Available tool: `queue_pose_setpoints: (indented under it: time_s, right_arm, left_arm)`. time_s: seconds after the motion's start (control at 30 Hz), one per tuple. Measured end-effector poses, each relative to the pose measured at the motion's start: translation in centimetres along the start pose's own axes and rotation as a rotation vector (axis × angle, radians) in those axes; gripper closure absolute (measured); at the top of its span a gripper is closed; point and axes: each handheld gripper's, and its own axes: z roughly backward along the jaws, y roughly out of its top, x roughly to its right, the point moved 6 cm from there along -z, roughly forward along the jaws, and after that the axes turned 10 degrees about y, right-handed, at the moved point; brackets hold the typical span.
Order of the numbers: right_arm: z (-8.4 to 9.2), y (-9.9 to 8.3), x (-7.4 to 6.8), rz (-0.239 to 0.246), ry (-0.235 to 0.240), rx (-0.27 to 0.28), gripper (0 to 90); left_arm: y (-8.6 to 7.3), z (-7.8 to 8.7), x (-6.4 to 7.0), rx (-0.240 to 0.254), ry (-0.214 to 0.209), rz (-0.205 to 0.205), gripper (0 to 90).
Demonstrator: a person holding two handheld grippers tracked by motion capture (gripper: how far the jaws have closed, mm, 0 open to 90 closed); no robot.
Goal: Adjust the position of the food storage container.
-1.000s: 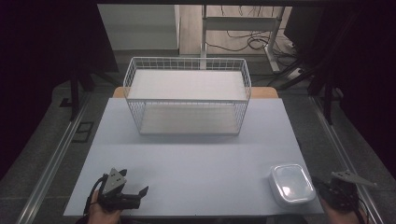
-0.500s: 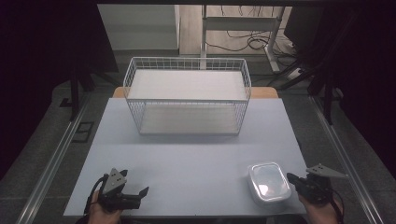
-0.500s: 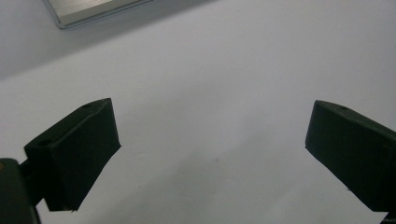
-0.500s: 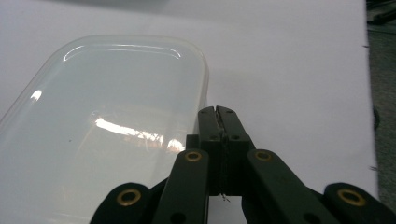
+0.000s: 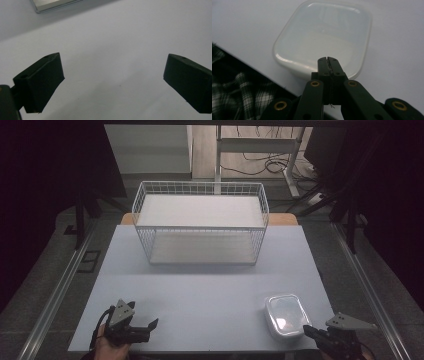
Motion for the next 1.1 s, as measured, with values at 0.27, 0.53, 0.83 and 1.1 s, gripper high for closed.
queue_pose_setpoints:
  time_s: [0.27,0.53,0.83,1.1]
  right_arm:
    - [-1.3,-2.1,-0.4,-0.013,0.074,-0.140,89.0]
    - [-2.0,-1.9,2.1,-0.091,0.041,-0.071,89.0]
    - [-3.1,-0.2,4.5,-0.114,-0.019,-0.037,88.9]
    - [-4.7,1.5,7.6,-0.139,-0.070,-0.023,89.0]
  left_arm:
    - [0.0,0.0,-0.1,-0.003,0.007,0.003,2.5]
    - [0.0,-0.2,0.0,-0.004,0.000,0.002,2.6]
    - [0.0,-0.2,0.1,-0.003,-0.008,0.000,2.7]
    - [0.0,-0.4,0.1,-0.005,-0.010,-0.005,2.7]
